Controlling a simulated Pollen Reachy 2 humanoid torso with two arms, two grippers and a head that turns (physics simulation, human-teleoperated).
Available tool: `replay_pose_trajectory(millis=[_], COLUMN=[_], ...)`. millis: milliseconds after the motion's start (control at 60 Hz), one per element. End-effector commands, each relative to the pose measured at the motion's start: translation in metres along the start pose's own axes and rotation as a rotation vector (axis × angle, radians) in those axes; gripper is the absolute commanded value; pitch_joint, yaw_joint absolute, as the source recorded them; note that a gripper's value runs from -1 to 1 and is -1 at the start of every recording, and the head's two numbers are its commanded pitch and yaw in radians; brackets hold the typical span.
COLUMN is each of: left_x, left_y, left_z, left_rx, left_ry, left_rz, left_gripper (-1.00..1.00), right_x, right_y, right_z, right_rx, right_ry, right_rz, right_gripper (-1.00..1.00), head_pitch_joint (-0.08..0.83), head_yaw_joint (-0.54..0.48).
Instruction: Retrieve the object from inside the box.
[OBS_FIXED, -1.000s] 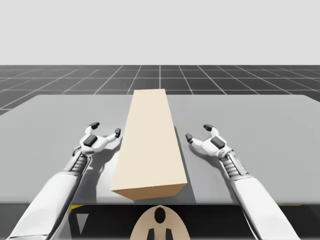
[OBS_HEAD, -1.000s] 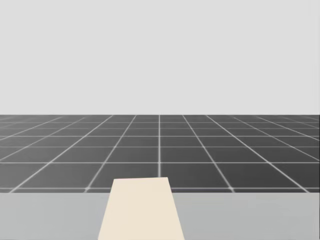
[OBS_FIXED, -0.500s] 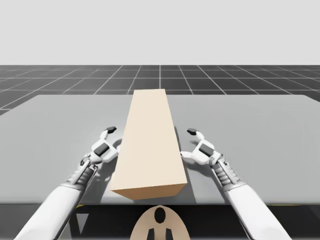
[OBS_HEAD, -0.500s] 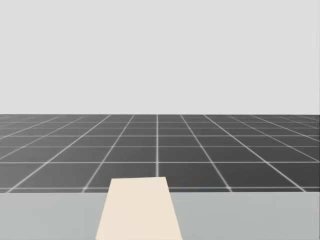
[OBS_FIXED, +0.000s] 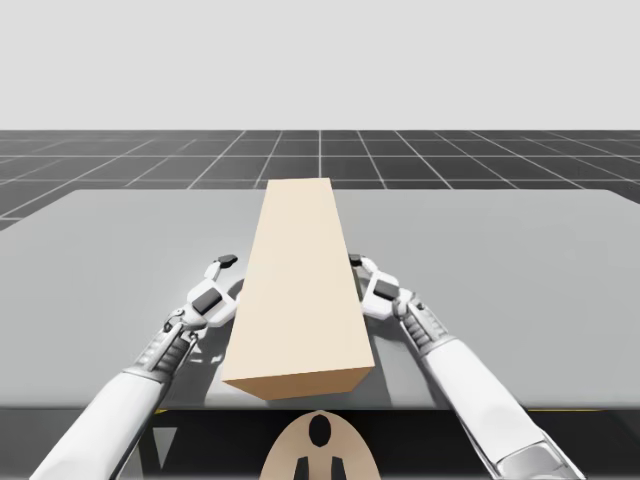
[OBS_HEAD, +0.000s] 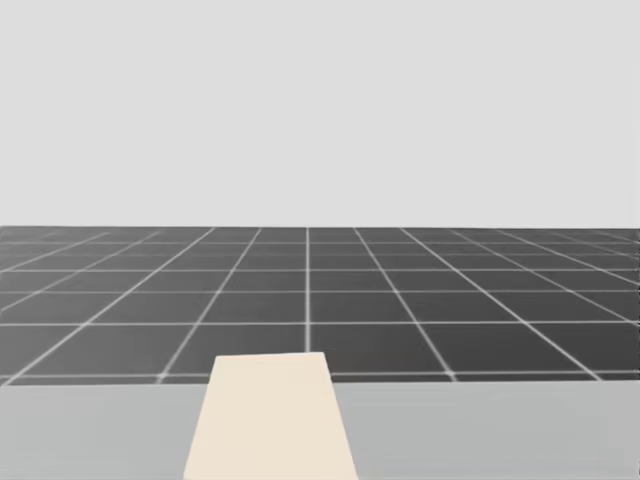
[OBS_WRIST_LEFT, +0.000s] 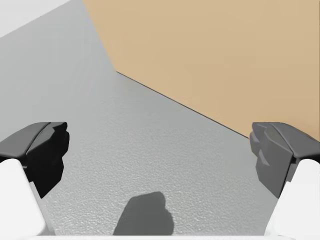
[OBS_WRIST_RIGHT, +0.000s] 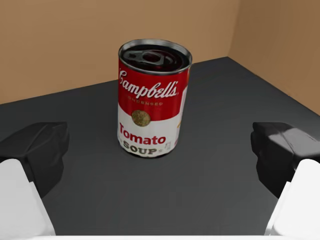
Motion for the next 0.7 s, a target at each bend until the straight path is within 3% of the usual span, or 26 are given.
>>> replay_pose_trajectory(millis=[17, 317, 383, 700], left_x=[-0.003, -0.003, -0.003, -0.001], left_y=[-0.005, -0.005, -0.004, -0.004], left_z=[-0.002, -0.001, -0.001, 0.002], left_rx=[-0.020, -0.023, -0.023, -0.024], left_ry=[0.008, 0.010, 0.010, 0.005], left_rz=[-0.001, -0.006, -0.007, -0.013], left_gripper=[-1.00, -1.00, -1.00, -1.00], right_x=[-0.007, -0.008, -0.007, -0.013], right_y=[-0.011, -0.027, -0.023, 0.006], right_z=[-0.021, -0.060, -0.069, -0.113], right_rx=[0.094, 0.218, 0.259, 0.361], right_ry=[0.006, -0.045, -0.060, -0.037], right_rz=[0.000, -0.061, -0.086, -0.071], right_gripper=[-1.00, -1.00, -1.00, -1.00], head_pitch_joint=[0.007, 0.021, 0.025, 0.041], head_yaw_joint=[-0.03, -0.03, -0.03, -0.03])
